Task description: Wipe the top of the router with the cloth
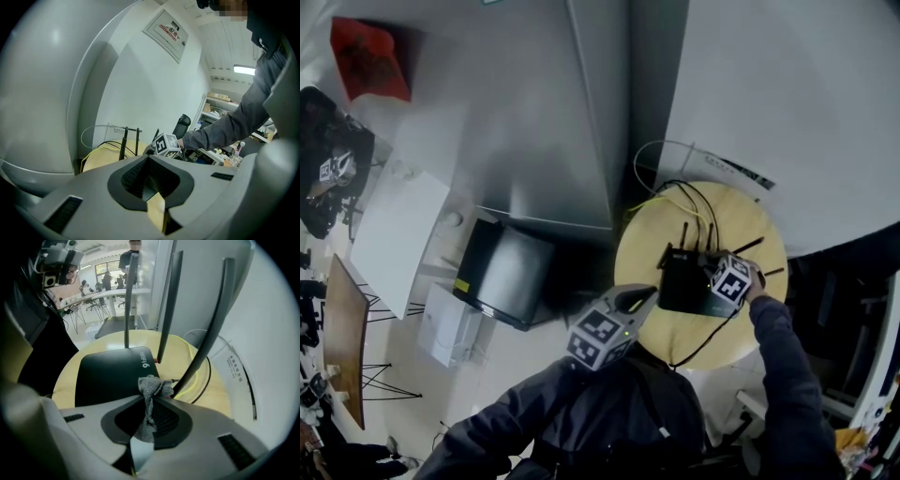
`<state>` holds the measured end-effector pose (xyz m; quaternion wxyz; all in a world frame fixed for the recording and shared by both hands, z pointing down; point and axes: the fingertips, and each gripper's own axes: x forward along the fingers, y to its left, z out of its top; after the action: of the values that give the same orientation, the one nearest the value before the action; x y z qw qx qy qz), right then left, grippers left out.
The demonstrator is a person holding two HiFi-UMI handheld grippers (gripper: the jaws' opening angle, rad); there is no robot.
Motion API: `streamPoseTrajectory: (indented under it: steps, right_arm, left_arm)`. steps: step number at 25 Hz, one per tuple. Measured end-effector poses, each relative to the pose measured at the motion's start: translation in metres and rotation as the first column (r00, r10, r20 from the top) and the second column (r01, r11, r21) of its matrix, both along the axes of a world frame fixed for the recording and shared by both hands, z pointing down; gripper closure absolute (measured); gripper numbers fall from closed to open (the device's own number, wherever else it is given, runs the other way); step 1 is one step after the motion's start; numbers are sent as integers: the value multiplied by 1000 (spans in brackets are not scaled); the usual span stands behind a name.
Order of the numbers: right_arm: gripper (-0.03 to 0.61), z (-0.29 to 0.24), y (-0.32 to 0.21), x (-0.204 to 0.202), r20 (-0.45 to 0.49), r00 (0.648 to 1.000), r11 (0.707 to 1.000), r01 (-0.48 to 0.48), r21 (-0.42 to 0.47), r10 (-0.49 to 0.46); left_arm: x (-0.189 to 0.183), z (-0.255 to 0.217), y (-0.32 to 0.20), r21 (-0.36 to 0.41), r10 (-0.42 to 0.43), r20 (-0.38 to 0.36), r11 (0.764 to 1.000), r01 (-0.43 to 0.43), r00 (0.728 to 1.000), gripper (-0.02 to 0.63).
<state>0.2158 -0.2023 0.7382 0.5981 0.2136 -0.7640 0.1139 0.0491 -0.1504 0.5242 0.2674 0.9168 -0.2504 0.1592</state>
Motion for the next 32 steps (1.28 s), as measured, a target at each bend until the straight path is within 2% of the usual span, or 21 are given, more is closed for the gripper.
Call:
streamPoseTrajectory:
  steps: [5,9,14,18,20,22,28,32]
  right_arm:
    - [506,-3,37,-17,20,996,995,88,-50,-87]
    - [506,-17,66,-35,33,989,989,143,-28,-142]
    - [506,-6,116,-43,66,988,986,145,-88,-139]
    - [506,-17,122,-48,89,987,988,142,-64,-136]
    - [506,-16,117,-41,105,990,993,105,-57,-99]
    - [506,-18,98,-28,93,994,998,56,-12,-54]
    - [506,-26,25,18,-57,998,993,-14,118,21]
    - [506,-21,-5,36,-101,995,990,-10,137,24]
  left_arm:
    - [6,0,-4,-4,11,-4,1000,-11,1000,612]
    - [15,-2,-5,4,38,-15,999,-38,999,612]
    - [27,-5,-3,11,75,-22,997,-75,997,612]
    - [35,-6,2,8,105,-27,995,-104,994,612]
    - [38,-6,2,13,111,-25,994,-110,994,612]
    - [38,-7,2,13,112,-24,994,-112,993,612]
    - [29,-5,-2,14,73,-12,997,-73,997,612]
    - [24,-5,-7,11,43,-4,999,-43,999,612]
